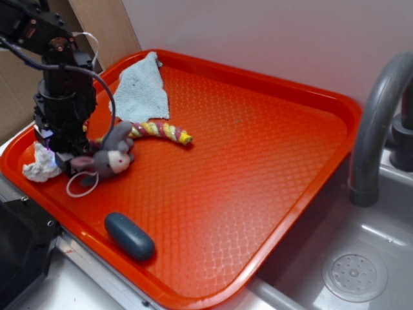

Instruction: Grab the white paper.

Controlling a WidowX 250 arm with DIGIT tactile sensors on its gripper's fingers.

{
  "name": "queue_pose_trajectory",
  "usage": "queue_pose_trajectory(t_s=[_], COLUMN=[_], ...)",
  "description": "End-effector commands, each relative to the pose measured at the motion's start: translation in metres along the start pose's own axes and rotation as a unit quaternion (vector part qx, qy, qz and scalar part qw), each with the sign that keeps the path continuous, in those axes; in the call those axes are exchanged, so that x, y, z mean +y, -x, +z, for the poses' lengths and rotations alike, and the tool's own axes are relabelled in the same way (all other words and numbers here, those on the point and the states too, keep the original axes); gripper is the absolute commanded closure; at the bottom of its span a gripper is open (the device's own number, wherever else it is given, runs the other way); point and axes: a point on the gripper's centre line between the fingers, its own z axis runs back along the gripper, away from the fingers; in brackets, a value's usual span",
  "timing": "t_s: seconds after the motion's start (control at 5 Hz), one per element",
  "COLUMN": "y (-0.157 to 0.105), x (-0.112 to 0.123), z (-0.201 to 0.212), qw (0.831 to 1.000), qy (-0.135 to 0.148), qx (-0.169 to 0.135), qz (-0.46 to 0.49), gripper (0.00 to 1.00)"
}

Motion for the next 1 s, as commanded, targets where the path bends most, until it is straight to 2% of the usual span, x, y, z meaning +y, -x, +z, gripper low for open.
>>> queue_pose_trajectory(t_s=[0.0, 0.2, 0.4, 0.6, 0.8], y=[-0.013, -0.007, 0.012, 0.026, 0.026], x=[0.002, -0.015, -0.017, -0.018, -0.023], z=[0.039, 0.103, 0.158, 0.199, 0.205], qw=[0.998, 0.99, 0.983, 0.979, 0.973], qy=[0.048, 0.118, 0.143, 0.159, 0.176], qx=[-0.015, -0.08, -0.118, -0.126, -0.147], qz=[0.046, 0.02, -0.004, -0.032, -0.038], gripper=[1.0, 1.0, 1.0, 1.0, 1.0])
